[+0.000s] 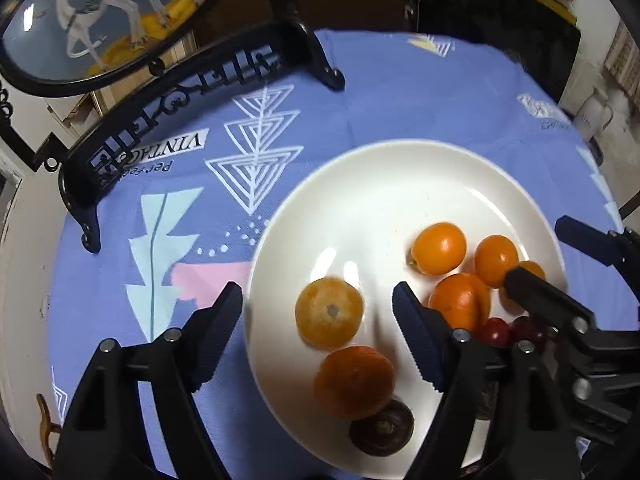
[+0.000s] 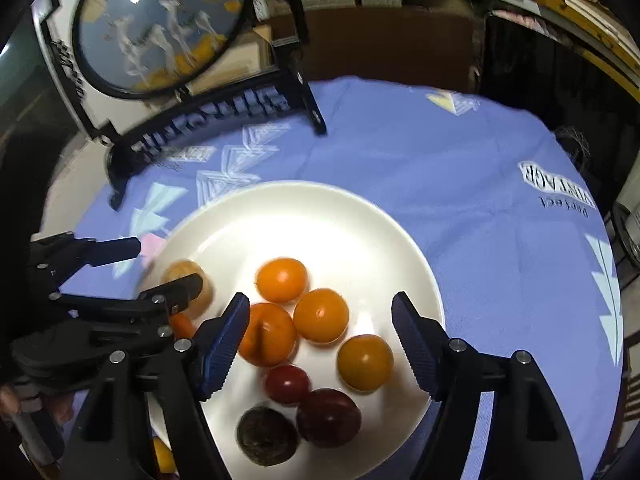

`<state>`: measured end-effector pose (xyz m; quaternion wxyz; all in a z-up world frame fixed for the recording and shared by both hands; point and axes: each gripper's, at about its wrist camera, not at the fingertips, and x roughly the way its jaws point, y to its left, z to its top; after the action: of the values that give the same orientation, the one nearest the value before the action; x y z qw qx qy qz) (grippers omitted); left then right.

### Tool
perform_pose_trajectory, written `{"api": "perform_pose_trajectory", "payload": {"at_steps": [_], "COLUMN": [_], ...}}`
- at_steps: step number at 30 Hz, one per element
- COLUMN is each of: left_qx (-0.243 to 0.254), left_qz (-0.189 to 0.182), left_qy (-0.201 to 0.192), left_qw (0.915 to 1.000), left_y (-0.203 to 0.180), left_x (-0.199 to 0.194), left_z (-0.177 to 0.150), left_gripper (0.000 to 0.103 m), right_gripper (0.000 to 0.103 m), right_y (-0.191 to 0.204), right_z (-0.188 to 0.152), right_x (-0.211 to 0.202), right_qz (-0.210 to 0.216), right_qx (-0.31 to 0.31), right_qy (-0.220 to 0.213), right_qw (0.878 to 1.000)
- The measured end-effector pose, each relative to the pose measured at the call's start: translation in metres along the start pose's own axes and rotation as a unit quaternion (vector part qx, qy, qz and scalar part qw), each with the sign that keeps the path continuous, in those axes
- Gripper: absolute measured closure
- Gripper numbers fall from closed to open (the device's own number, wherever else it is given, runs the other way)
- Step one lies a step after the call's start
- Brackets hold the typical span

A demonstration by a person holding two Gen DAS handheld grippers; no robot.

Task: Organize fruits
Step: 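Carry the mandarin and pale tomato onto the white plate and open both tools, then grasp a water chestnut with the right tool while the left grasps a dark red tomato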

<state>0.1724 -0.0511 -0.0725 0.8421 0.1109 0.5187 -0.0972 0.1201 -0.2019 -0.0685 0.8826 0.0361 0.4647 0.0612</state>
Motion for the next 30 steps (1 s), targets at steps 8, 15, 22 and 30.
{"api": "perform_pose_trajectory", "payload": {"at_steps": [8, 15, 22, 30], "left_qx": [0.004, 0.043, 0.042, 0.054], "left_qz": [-0.021, -0.046, -0.081, -0.081], "left_qy": [-0.051, -0.037, 0.016, 0.034], "left_qw": [0.9985, 0.9973, 0.9957, 0.9947], "left_y": [0.019, 0.012, -0.001, -0.024], "left_x": [-0.058, -0.082, -0.076, -0.056], "left_z": [-0.022, -0.106, -0.182, -0.204], "left_gripper": [0.025, 0.023, 0.023, 0.023], "right_gripper": [0.029, 0.029, 0.029, 0.029], "right_y": [-0.009, -0.026, -0.043, -0.058], "right_z": [-0.026, -0.116, -0.191, -0.219], "right_x": [-0.066, -0.116, -0.126, -0.111], "right_qz": [0.025, -0.004, -0.029, -0.058], "right_qx": [0.001, 0.000, 0.042, 0.061], "right_qy": [-0.038, -0.025, 0.014, 0.043], "right_qw": [0.999, 1.000, 0.999, 0.996]}}
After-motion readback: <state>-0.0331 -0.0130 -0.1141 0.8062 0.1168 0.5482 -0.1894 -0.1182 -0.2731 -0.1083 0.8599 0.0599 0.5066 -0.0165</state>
